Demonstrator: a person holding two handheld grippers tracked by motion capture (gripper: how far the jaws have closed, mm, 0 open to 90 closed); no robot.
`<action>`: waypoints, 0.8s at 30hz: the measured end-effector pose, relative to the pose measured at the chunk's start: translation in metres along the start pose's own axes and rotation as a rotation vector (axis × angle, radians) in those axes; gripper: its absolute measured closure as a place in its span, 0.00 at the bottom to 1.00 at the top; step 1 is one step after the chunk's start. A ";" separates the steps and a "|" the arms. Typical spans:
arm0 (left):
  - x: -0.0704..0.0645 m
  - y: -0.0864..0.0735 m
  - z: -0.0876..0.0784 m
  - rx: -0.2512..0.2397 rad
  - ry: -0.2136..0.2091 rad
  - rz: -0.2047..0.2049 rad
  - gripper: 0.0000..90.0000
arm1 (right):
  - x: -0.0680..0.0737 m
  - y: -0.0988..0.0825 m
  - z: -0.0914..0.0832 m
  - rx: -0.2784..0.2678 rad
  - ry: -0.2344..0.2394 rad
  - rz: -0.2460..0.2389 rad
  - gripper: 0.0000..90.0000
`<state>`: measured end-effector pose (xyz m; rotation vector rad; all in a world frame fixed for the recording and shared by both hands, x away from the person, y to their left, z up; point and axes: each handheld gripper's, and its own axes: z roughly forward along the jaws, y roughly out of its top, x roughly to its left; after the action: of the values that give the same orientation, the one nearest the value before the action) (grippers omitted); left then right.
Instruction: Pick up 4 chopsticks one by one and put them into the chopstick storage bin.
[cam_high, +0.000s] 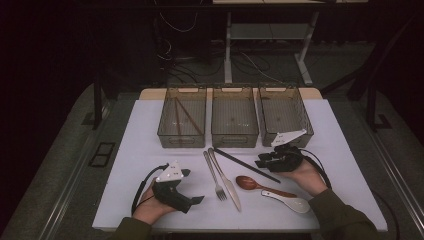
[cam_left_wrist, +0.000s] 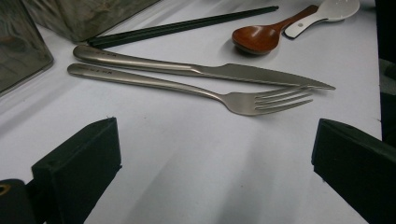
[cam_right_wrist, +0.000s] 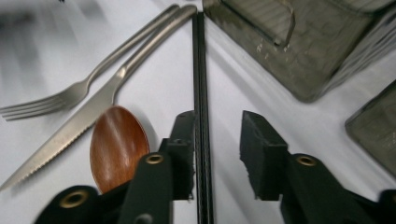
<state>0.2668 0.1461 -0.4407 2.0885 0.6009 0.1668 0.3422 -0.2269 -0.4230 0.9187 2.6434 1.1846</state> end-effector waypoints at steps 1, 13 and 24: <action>0.000 0.000 0.000 0.000 0.001 0.000 0.00 | -0.001 -0.001 0.001 0.008 0.004 -0.004 0.78; 0.000 0.000 -0.001 0.000 0.002 0.004 0.00 | 0.000 -0.005 0.011 0.089 0.012 -0.029 0.87; 0.000 0.000 -0.001 0.003 0.001 0.006 0.00 | -0.001 -0.007 0.014 0.113 0.019 -0.033 0.92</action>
<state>0.2660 0.1473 -0.4402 2.0932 0.5957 0.1708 0.3437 -0.2222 -0.4375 0.8810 2.7545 1.0512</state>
